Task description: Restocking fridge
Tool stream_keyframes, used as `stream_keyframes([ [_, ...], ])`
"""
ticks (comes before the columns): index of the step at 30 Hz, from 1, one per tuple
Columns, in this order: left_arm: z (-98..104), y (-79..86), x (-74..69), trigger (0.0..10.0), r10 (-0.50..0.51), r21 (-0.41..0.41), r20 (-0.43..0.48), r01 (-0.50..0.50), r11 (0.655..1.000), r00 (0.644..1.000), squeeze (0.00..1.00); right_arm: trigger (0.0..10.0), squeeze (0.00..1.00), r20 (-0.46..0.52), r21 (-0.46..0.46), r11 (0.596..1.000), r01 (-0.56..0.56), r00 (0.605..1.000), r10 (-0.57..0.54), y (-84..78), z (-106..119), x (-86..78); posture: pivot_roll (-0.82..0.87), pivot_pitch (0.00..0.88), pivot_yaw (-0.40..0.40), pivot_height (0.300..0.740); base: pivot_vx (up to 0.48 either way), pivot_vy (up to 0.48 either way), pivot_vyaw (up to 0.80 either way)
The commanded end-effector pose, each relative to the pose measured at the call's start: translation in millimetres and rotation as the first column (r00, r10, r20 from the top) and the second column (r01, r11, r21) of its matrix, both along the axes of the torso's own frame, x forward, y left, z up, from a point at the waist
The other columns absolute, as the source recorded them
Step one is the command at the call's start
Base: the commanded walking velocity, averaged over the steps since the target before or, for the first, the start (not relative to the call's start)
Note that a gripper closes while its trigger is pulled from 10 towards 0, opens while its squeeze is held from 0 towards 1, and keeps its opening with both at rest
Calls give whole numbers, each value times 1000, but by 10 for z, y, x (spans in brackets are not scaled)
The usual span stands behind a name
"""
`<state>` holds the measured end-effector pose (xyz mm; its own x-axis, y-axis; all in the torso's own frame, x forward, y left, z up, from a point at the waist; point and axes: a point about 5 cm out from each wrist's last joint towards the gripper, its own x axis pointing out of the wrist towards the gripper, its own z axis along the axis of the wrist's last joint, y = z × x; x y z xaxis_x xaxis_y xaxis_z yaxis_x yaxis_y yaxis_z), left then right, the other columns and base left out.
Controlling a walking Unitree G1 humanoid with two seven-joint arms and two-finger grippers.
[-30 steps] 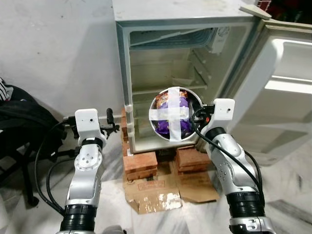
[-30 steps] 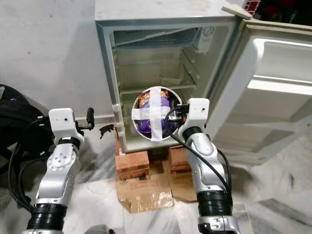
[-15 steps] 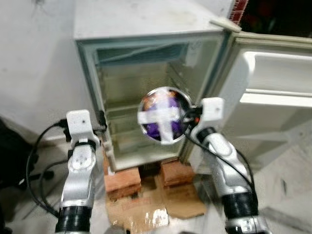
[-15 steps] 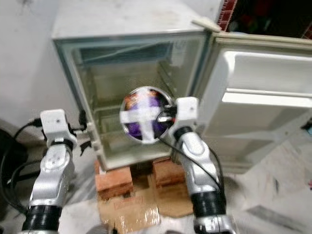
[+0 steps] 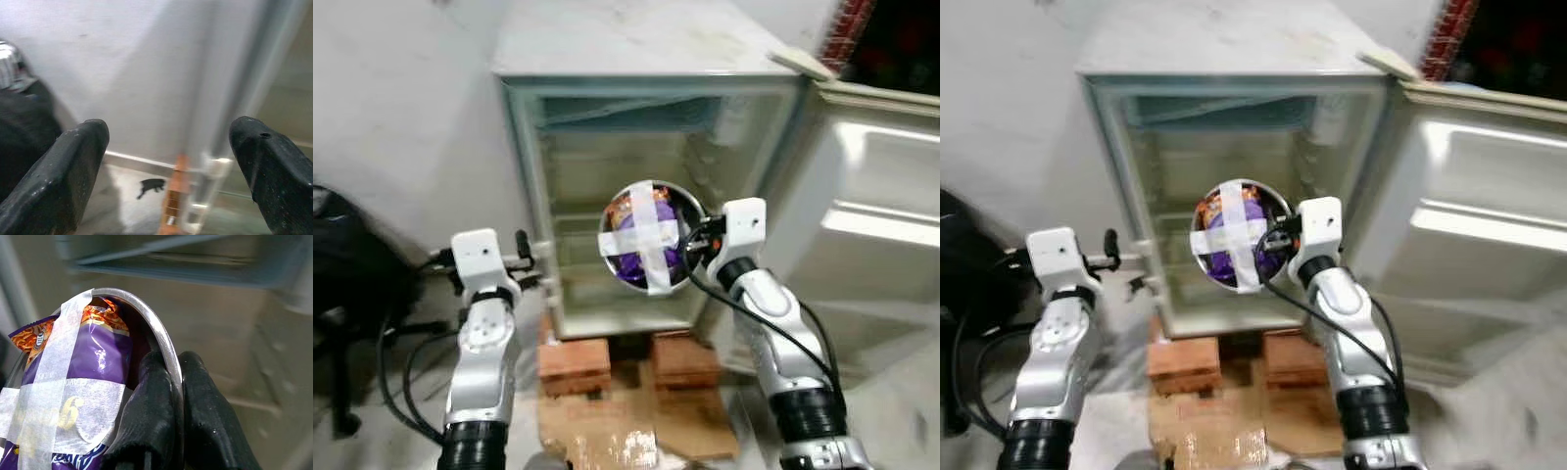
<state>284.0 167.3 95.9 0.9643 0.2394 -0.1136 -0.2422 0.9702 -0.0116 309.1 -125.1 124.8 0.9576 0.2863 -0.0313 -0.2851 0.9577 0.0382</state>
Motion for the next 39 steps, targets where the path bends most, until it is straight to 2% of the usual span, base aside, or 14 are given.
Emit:
stream_keyframes([
  [1,46,-1,8,10000,0,-3,13,0,1000,1000,0,10000,0,44,-1,1000,7,999,-7,1,102,36,8,0,-35,740,360,319,413],
  [7,42,-11,16,10000,-10,-5,10,10,1000,1000,0,10000,0,40,-2,1000,27,999,-27,-33,94,51,6,0,-33,740,380,292,0],
  [12,36,-17,18,10000,-10,-4,2,10,1000,1000,0,10000,0,35,2,999,32,999,-32,-35,89,54,7,0,-33,740,360,0,0],
  [25,55,-3,-44,10000,2,7,-4,-2,1000,1000,0,10000,0,-12,22,998,57,998,-57,-50,27,87,30,0,-43,740,0,0,0],
  [28,67,5,-119,10000,13,0,-15,-13,1000,1000,0,10000,0,-38,52,996,67,997,-65,-47,14,124,48,0,-49,740,0,0,0],
  [30,47,7,-248,10000,-10,6,-58,10,1000,998,0,10000,0,-80,79,995,63,995,-56,-23,-21,181,78,0,-62,740,0,0,0],
  [31,47,7,-248,10000,-10,6,-58,10,1000,998,0,10000,0,-80,79,995,63,995,-56,-23,-21,181,78,0,-62,740,0,0,0],
  [34,-153,-5,-478,10000,-124,-8,-214,125,992,969,0,10000,0,-144,115,990,80,988,-63,45,-90,295,123,0,-82,740,0,0,0],
  [36,-167,-5,-517,10000,-141,-14,-225,142,990,964,0,10000,0,-151,115,990,79,987,-61,61,-98,313,123,0,-82,740,0,0,0],
  [37,-176,-4,-611,10000,-183,-12,-246,185,983,952,0,10000,0,-163,123,989,79,985,-59,99,-108,348,147,17,-89,740,0,0,0],
  [39,-169,6,-680,10000,-200,-3,-259,206,979,945,0,10000,0,-178,143,987,79,983,-53,131,-116,368,156,23,-92,740,0,0,0],
])
